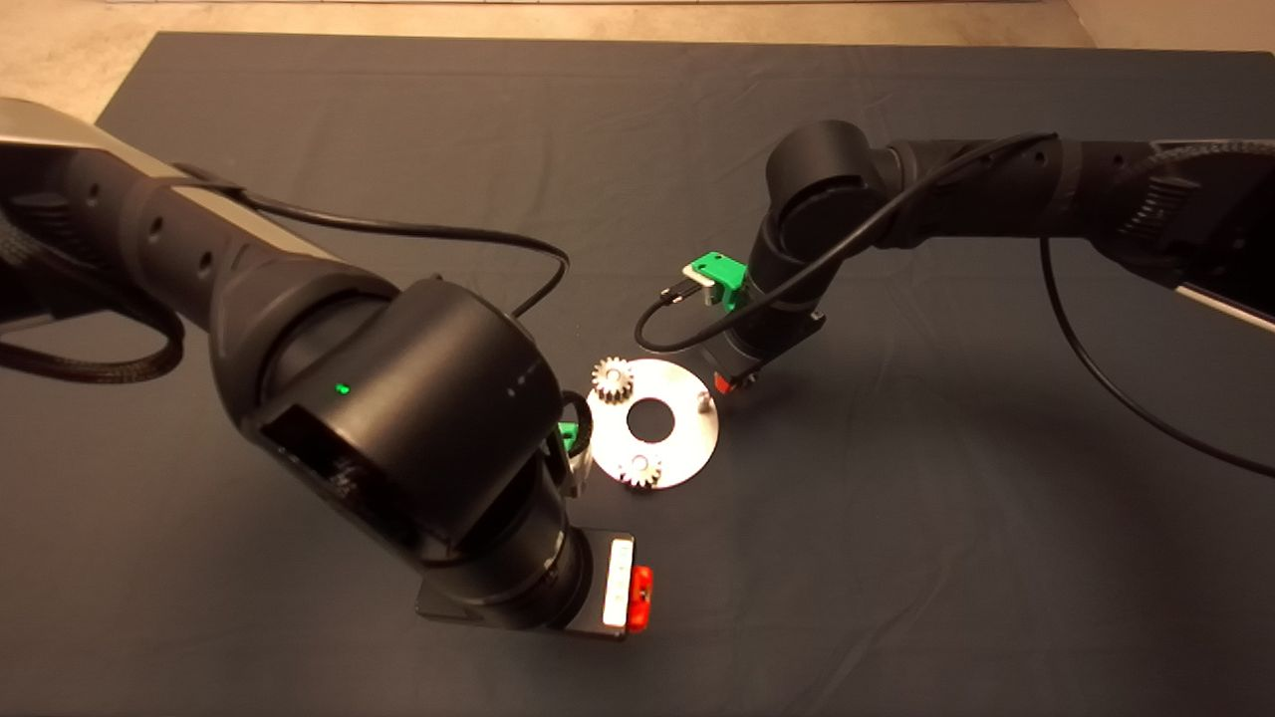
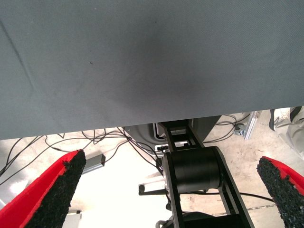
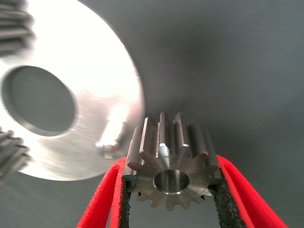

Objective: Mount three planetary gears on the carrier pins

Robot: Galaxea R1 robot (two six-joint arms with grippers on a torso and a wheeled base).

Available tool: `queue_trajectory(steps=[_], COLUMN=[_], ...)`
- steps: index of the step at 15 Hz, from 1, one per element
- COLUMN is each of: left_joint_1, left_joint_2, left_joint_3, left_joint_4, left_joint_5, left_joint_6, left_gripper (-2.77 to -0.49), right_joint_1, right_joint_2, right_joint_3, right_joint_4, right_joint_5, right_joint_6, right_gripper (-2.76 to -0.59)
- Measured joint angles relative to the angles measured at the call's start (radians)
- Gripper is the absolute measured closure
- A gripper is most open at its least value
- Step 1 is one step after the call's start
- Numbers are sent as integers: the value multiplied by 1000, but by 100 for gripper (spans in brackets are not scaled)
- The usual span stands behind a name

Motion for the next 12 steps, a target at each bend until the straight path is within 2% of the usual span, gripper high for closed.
queue_trajectory(steps=[5,9,12], left_joint_1=[0,0,0], left_joint_2=[0,0,0], left_joint_3=[0,6,7], left_joint_4=[0,-1,-3], left_joint_5=[0,0,0], left_joint_6=[0,0,0], left_gripper=[-262,-262,-262], right_joint_1=[3,6,19], right_joint_2=[22,33,36], right_joint_3=[-35,-40,-43], right_joint_4=[35,58,69], right_joint_5=[0,0,-1], right_joint_6=[5,8,9], right_gripper=[-99,-99,-99])
